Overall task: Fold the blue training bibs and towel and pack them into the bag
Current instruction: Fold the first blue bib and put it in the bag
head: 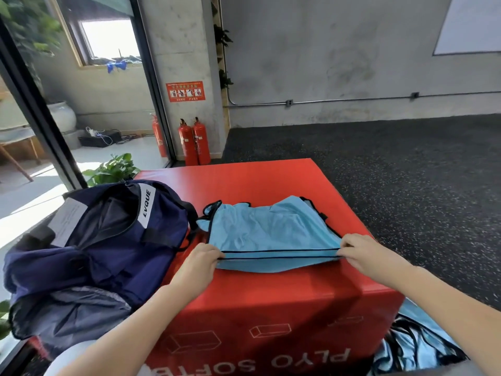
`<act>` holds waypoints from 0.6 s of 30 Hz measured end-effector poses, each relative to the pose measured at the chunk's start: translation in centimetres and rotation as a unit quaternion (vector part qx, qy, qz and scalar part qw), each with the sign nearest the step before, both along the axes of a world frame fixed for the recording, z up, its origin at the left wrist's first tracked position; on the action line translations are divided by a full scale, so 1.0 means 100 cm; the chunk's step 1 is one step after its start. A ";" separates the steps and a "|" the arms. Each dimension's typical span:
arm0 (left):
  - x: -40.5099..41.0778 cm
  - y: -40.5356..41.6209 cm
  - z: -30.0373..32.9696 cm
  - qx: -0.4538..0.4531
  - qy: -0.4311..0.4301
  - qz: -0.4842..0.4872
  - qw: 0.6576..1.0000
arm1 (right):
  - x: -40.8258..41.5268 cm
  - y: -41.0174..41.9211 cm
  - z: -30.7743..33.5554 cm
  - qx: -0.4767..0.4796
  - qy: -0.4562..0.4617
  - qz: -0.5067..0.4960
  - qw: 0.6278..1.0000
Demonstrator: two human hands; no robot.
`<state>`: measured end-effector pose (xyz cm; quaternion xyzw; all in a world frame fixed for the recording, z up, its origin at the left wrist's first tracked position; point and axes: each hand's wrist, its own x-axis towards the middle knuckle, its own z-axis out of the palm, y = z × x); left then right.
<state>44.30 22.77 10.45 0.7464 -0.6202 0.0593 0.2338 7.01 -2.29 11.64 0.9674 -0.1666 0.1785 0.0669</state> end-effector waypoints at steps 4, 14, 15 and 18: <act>0.012 -0.005 0.050 -0.033 -0.016 0.036 0.999 | 0.008 -0.004 0.026 -0.004 -0.058 -0.060 0.996; 0.009 -0.024 0.276 -0.212 0.171 0.103 0.957 | 0.030 0.019 0.230 0.202 -0.360 -0.174 0.894; 0.008 -0.022 0.299 -0.225 0.165 0.100 0.955 | 0.029 0.021 0.254 0.210 -0.387 -0.165 0.882; -0.003 -0.009 0.370 -0.269 0.161 0.080 0.946 | 0.019 0.028 0.325 0.234 -0.449 -0.142 0.851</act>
